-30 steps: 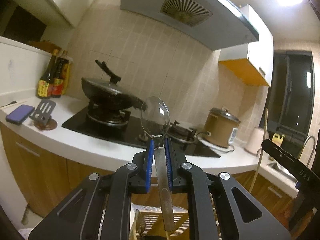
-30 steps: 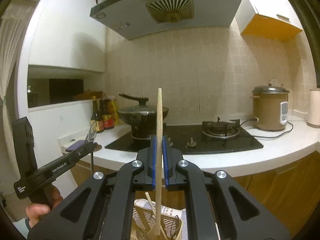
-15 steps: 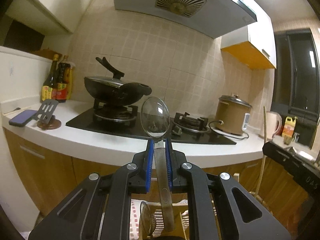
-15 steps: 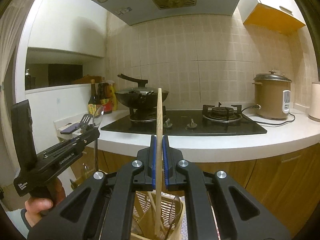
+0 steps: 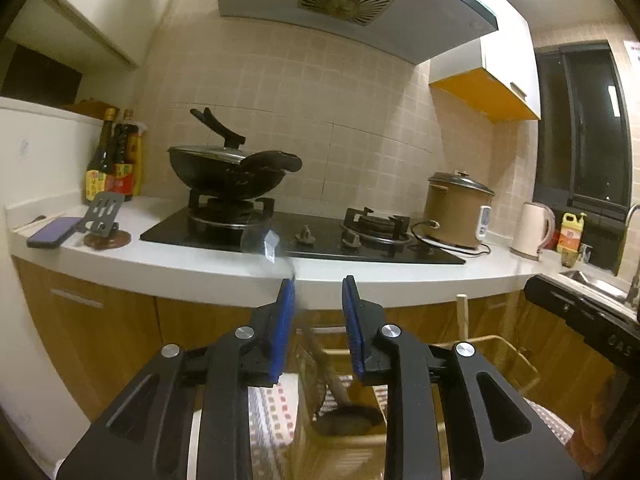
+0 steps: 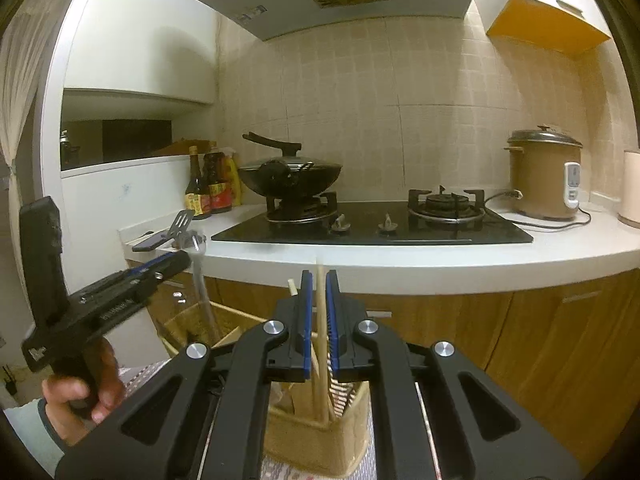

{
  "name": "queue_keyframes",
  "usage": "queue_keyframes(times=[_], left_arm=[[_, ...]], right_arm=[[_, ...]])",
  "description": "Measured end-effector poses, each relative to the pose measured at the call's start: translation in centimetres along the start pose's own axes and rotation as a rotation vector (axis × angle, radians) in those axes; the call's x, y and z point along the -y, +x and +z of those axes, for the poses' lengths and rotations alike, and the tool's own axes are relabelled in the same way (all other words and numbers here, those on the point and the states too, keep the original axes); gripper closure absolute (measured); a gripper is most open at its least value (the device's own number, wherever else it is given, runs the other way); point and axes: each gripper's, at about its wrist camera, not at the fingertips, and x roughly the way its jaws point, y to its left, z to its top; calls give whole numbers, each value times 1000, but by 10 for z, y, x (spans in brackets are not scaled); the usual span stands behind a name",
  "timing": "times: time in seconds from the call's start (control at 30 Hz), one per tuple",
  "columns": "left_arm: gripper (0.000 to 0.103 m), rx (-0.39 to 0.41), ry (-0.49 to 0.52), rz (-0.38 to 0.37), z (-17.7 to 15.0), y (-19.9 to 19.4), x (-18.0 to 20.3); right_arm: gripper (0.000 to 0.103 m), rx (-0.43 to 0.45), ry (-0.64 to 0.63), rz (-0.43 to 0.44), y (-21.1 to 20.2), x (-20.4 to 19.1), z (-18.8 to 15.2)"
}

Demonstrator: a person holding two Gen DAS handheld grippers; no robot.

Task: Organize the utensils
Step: 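Open the left tool to drop the clear spoon while the right tool drops its chopstick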

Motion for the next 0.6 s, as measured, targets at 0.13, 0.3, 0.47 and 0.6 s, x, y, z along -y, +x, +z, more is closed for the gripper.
queue_keyframes(times=[0.13,0.3,0.47,0.6], left_arm=[[75,-13,-7,-24,4,-14,-6],[75,-19,-31,-15,4,-28,-19],[75,-28,-46,-2,9,-45,-28],[62,-56,-41,-11,13,-66,-32]], right_arm=[[98,-19,12,6,-14,0,-2],[98,-29,9,-3,-31,-3,-7],[98,-57,20,-2,-37,-5,-9],[94,-99,37,31,-50,-9,-10]])
